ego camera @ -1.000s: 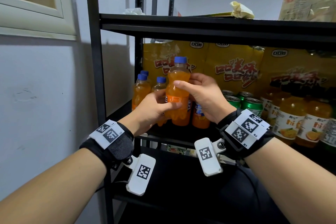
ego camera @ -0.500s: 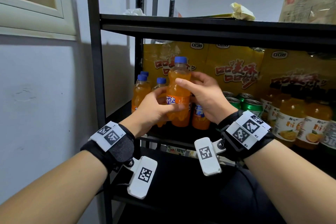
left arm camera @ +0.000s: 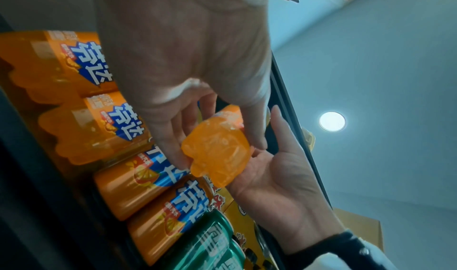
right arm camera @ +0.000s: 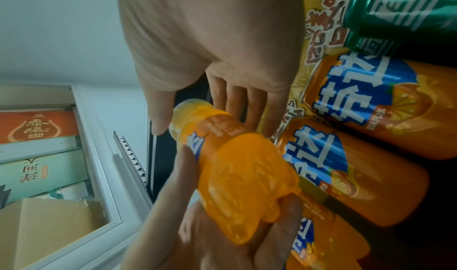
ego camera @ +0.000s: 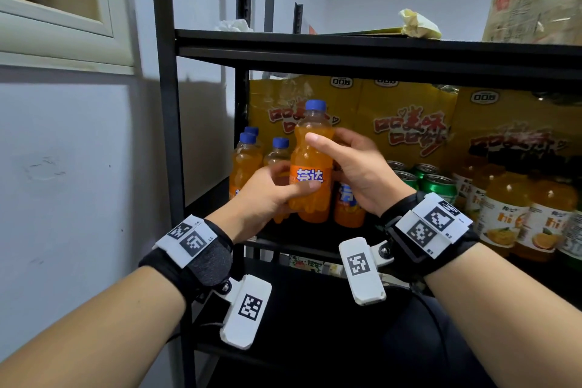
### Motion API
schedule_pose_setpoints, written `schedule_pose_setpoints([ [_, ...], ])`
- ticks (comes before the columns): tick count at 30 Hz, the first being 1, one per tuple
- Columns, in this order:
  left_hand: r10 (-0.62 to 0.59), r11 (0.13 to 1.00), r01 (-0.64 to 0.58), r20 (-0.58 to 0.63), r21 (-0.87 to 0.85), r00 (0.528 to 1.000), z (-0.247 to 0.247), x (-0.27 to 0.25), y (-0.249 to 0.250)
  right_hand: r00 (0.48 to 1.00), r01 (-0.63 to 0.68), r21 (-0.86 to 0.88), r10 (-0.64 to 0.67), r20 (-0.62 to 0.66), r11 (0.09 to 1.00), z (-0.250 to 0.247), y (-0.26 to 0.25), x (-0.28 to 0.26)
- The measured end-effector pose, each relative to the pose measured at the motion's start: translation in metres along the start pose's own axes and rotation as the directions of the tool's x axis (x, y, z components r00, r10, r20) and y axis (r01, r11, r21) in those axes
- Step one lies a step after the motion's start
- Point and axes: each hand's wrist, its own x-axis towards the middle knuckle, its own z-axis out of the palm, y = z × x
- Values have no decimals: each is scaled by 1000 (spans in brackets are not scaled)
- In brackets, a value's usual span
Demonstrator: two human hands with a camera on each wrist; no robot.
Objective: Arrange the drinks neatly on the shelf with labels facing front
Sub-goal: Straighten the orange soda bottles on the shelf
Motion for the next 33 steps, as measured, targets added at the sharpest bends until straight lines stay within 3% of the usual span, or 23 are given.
schedule_pose_setpoints([
  [3,8,999,-9,17,35,1000,0,-2,-3,999,20,-2,-20,-40,1000,-2,-2,2],
  [8,-79,992,88,101,-91,992,1,-2,6,994,9,-13,-10,-110,1000,-2,-5,2],
  [12,-83,986,96,95,-137,992,4,-5,12,995,-97,-98,97,0,990,-4,-10,0],
  [16,-156,964,177,114,-199,981,10,-7,18,966,-239,-155,251,61,959,-5,-12,-1],
  [23,-326,879,351,131,-324,936,29,-2,42,879,-463,-175,475,31,869,1,-13,-3],
  [27,-350,878,372,126,-301,928,29,1,45,873,-476,-205,488,7,855,-3,-14,-3],
  [29,-361,902,379,122,-207,925,28,-1,45,878,-468,-225,479,-5,855,-6,-16,-3],
  [33,-230,973,227,67,47,971,21,-4,36,936,-348,-172,352,-6,922,-11,-19,-7],
])
